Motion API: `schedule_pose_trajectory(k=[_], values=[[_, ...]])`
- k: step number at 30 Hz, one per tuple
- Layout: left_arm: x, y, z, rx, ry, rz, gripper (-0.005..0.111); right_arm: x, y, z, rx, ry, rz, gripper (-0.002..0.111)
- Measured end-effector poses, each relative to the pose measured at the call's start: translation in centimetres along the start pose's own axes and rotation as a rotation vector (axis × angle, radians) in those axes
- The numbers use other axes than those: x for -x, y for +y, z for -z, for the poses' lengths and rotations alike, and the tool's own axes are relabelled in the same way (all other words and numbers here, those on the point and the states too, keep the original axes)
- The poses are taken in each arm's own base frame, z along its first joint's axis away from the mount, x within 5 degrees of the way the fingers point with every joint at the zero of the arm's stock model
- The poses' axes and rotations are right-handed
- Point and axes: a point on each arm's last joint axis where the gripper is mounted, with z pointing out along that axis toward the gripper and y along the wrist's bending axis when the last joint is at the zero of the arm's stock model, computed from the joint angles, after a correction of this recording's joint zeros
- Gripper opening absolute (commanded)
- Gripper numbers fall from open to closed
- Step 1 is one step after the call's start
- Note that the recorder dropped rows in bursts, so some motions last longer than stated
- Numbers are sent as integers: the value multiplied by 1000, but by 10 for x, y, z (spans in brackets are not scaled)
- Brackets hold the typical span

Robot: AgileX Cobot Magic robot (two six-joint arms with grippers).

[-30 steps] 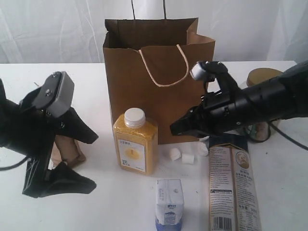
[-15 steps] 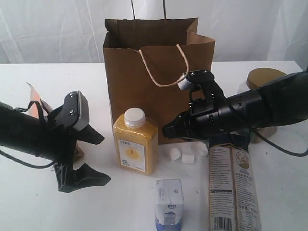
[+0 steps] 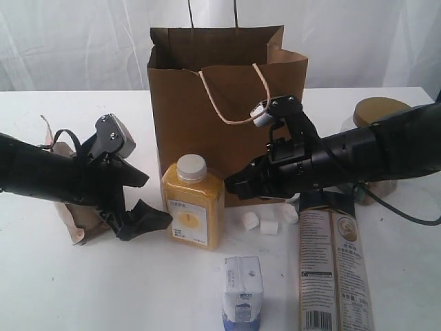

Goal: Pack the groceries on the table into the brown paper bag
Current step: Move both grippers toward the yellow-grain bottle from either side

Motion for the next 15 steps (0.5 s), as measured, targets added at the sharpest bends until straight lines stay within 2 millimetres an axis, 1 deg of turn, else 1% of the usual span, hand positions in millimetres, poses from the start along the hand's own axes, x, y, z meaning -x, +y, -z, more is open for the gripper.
schedule_pose_trajectory(k=[4, 10, 15], values=[[5, 1, -2, -22, -26, 0, 105, 0, -1, 0, -6, -5, -4, 0], [-4, -5, -15, -147, -45, 39, 105, 1, 6, 0, 68, -11, 8, 0], [-7, -8, -19, -199, -56, 55, 105, 1, 11, 1, 126, -14, 15, 0]])
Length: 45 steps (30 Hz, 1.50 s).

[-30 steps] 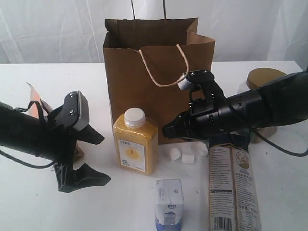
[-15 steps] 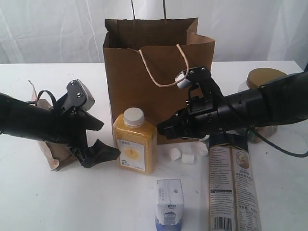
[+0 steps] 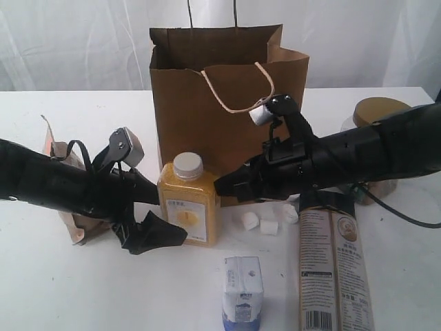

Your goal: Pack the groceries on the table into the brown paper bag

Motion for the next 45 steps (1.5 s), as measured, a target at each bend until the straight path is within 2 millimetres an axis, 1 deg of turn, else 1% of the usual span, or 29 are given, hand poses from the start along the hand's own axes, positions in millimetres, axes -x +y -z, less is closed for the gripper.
schedule_pose_trajectory(k=[7, 10, 14, 18, 23, 29, 30, 33, 37, 45], values=[[1, -2, 0, -20, -7, -4, 105, -1, -2, 0, -25, 9, -4, 0], [-2, 0, 0, 1, 24, -20, 105, -2, -8, 0, -93, 23, -24, 0], [-3, 4, 0, 39, 36, -11, 105, -2, -22, 3, -248, 14, -52, 0], [-1, 3, 0, 36, 9, 10, 105, 0, -27, 4, -300, -15, -82, 0], [2, 1, 0, 7, -22, 21, 105, 4, -21, 2, -231, -54, -79, 0], [5, -1, 0, -17, -55, 35, 105, 9, -12, -5, -202, -96, -26, 0], [6, -2, 0, -26, -64, 38, 105, 9, -6, -10, -187, -91, -1, 0], [10, -7, 0, -85, -110, 46, 105, 9, 3, -17, -165, -81, 30, 0], [15, -15, 2, -172, -164, 43, 105, 8, 3, -19, -199, -68, 38, 0], [10, -24, 3, -269, -115, -25, 105, 8, 0, -18, -224, -64, 34, 0]])
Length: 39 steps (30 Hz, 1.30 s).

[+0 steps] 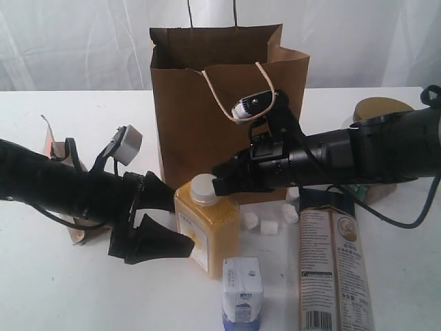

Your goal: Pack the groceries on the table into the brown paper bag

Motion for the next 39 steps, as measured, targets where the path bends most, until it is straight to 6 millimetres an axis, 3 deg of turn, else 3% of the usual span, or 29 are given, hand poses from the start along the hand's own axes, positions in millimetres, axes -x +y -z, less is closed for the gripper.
schedule_pose_trajectory(k=[7, 12, 14, 23, 29, 39], values=[[-5, 5, 0, 53, 60, -14, 105, -10, -7, -2, -61, 88, 21, 0], [-4, 6, 0, 70, 46, -2, 105, -22, 8, -14, 195, 114, 72, 0], [-4, 5, 0, 55, 39, -3, 105, -24, 9, -15, 213, 120, 77, 0], [-1, 4, 0, 39, 15, 4, 105, -27, 2, -17, 149, 144, 96, 0], [-6, 9, -3, 40, 28, 15, 105, -27, 9, -15, 237, 144, 100, 0], [-13, 18, -12, -32, 21, 34, 104, -27, 9, -15, 234, 147, 65, 0]])
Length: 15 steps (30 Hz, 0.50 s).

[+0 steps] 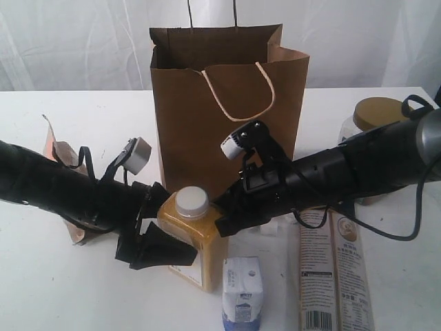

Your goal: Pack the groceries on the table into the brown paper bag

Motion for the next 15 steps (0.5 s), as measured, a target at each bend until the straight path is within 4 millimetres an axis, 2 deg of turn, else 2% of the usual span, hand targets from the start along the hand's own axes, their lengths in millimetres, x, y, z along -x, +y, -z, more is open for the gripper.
schedule_pose_trajectory(k=[4, 9, 15], values=[[1, 0, 0, -3, -3, -1, 91, -1, -1, 0, -14, 9, -16, 0], [-1, -2, 0, -28, 12, -12, 59, -2, -3, 0, -30, 19, -13, 0], [-4, -4, 0, -52, 42, -32, 54, -4, -3, 0, -31, 45, 14, 0]])
